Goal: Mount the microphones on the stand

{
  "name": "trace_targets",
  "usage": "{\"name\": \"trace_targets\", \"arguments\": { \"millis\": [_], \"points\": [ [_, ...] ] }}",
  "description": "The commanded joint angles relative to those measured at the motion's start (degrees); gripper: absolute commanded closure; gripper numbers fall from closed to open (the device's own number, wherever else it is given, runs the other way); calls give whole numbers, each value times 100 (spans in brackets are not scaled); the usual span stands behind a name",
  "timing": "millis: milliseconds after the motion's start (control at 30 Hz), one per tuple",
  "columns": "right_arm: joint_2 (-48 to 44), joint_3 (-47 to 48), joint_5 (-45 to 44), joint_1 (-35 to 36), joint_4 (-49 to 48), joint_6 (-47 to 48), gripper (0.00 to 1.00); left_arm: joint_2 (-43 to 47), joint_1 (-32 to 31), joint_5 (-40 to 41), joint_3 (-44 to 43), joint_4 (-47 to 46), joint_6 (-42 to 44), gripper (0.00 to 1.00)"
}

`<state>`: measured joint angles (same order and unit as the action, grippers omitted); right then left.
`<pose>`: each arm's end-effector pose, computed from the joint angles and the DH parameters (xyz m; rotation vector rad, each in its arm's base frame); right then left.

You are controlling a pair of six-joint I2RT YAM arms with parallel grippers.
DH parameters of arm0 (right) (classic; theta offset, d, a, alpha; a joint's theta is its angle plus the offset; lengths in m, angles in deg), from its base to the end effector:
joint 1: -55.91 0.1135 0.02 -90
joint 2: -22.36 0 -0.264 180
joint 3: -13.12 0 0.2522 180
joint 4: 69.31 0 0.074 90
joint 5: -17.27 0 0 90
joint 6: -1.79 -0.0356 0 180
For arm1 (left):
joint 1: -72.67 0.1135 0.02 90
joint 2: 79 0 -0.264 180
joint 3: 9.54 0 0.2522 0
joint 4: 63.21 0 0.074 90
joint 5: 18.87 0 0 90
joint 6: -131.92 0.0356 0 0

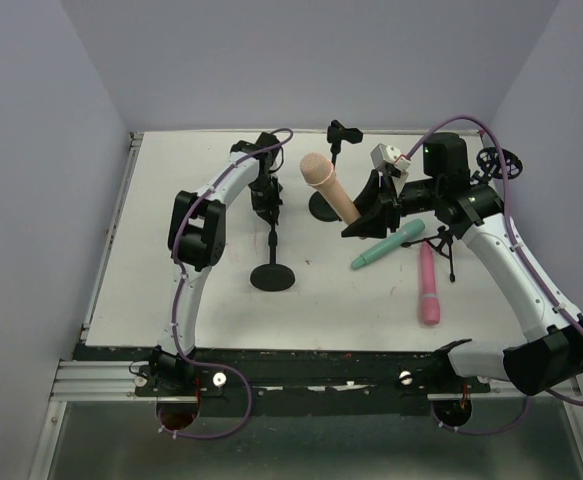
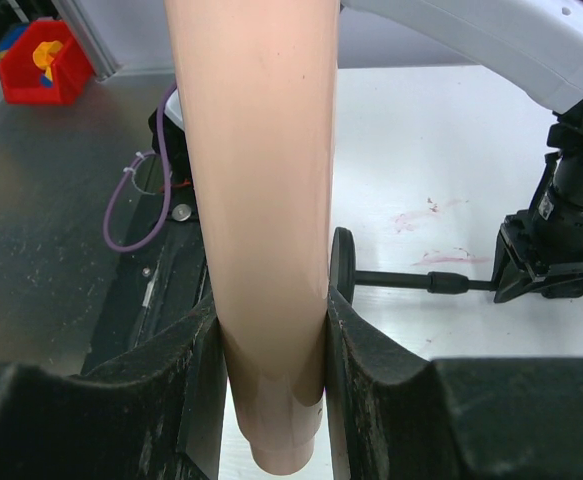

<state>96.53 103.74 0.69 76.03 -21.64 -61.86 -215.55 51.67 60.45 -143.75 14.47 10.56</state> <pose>0.2341 0.1221 0.3953 -1.3656 1.3180 1.2493 0.4481 -0.1791 0.1774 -0.2502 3.0349 -0.3727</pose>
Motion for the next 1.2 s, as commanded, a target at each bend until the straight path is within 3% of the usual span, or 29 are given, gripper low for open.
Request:
{"name": "trace_targets", "arguments": {
  "millis": [0,100,233,467,633,900,1167],
  "points": [
    [-96,31,242,-34,-43,-42,83,75,-10,48,126,16,85,90],
    [-87,40,242,-26,-43,-42,83,400,7,-92,354,-282,182,100],
    [-61,57,268,-43,-7,-25,83,1304,60,-295,1081,-1107,279,100],
    [1,57,189,-61,81,125,83,3861,95,-365,3401,-3716,244,100],
    [45,31,233,-87,72,125,83,5198,78,-646,4957,-5903,165,100],
    [124,-92,260,-131,-148,-16,83,5666,-255,-524,6479,-7902,603,100],
    [238,-163,260,-157,-209,-25,82,6166,-1371,1222,7543,-9317,1939,100]
  ]
}}
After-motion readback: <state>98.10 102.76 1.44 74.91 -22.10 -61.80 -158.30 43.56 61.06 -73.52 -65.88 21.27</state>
